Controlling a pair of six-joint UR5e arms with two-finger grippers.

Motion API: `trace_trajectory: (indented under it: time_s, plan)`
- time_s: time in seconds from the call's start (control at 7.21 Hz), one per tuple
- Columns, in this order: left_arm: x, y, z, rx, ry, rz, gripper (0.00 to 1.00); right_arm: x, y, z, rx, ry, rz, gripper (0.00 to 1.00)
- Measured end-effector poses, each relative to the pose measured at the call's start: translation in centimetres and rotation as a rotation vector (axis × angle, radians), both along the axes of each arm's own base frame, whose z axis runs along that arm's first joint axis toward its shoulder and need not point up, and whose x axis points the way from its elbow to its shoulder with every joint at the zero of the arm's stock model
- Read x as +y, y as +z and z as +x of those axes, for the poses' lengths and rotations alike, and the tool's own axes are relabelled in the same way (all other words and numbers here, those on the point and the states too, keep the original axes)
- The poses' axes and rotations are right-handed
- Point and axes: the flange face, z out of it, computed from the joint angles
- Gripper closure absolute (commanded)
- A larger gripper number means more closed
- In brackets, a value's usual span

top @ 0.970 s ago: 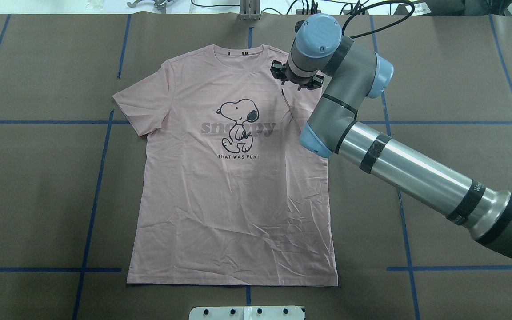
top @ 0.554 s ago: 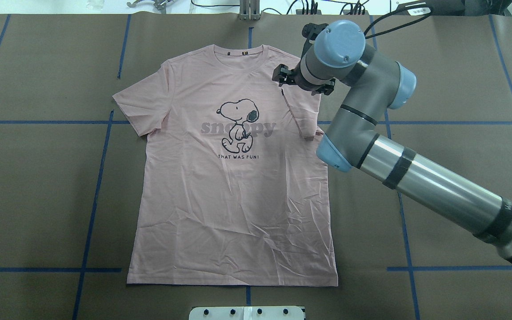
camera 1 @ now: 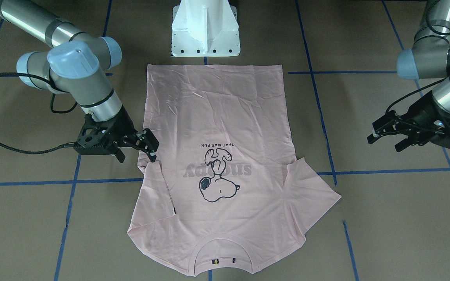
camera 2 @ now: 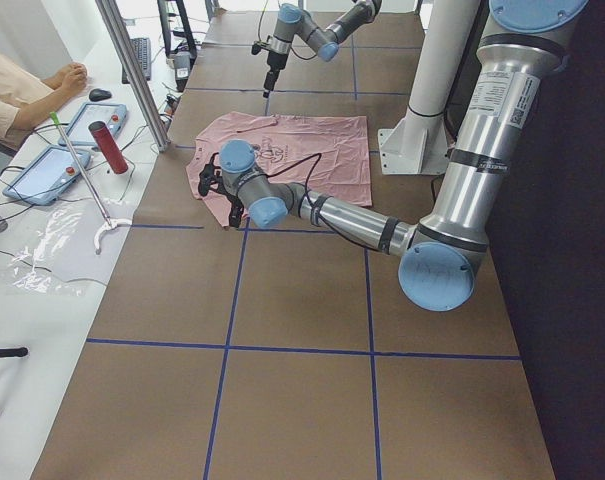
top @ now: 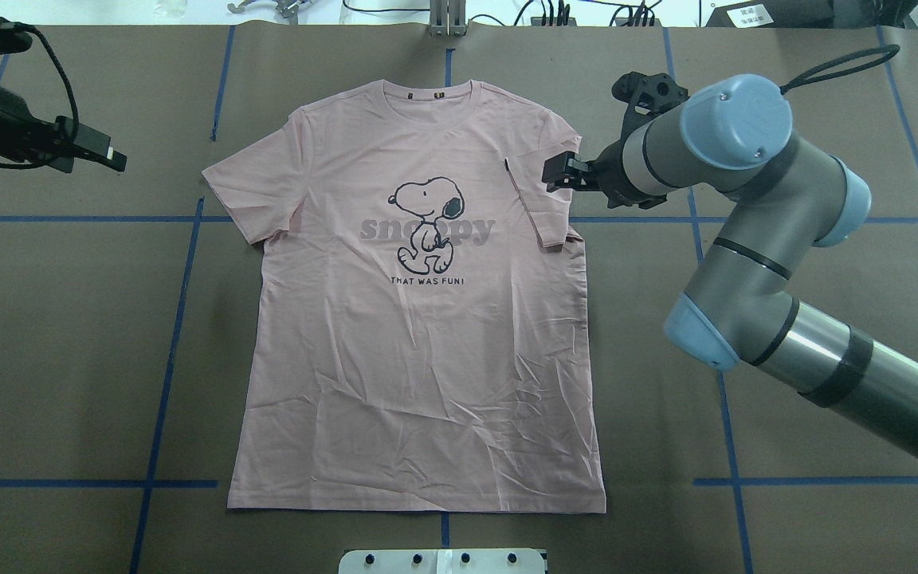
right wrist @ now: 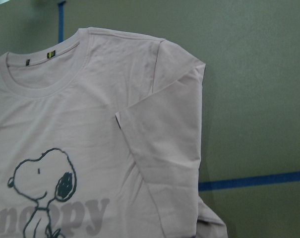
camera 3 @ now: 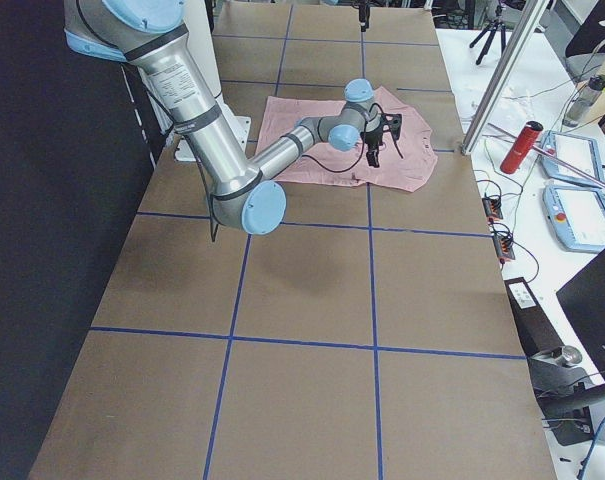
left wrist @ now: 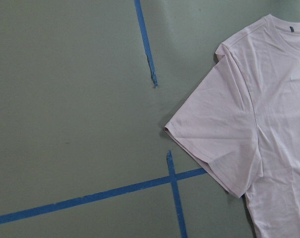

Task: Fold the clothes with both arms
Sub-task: 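Move the left gripper to the sleeve nearest it while the right arm draws back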

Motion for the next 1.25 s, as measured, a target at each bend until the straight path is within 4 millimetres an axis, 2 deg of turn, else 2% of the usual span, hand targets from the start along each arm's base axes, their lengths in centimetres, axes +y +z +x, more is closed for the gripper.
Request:
trace_trajectory:
  time_s: [0.28, 0.42, 0.69, 0.97, 1.11, 1.25]
  plan:
    - [-0.7, 0.2, 1.7, -0.004, -0.045, -0.078, 0.00, 2.7, -2.5, 2.3, -0.050, -0.078, -0.003, 0.00]
    - [-1.7, 0.2, 3.7, -0.035, -0.090, -0.096, 0.00, 3.0, -2.4, 3.2, -0.050, -0.111, -0.003, 0.00]
    - [-6.1, 0.5, 8.3, -0.107, -0.159, -0.100, 0.02, 2.6, 0.1, 5.3, -0.009, -0.157, 0.036, 0.00]
    - [-8.8, 1.1, 13.5, -0.177, -0.190, -0.081, 0.15, 2.5, 0.6, 6.3, -0.005, -0.172, 0.047, 0.00]
    - [-9.2, 1.4, 15.5, -0.213, -0.210, -0.061, 0.23, 2.5, 0.6, 6.5, -0.006, -0.170, 0.052, 0.00]
    - [-9.2, 1.5, 16.6, -0.231, -0.215, -0.050, 0.33, 2.4, 0.5, 6.7, -0.007, -0.165, 0.057, 0.00]
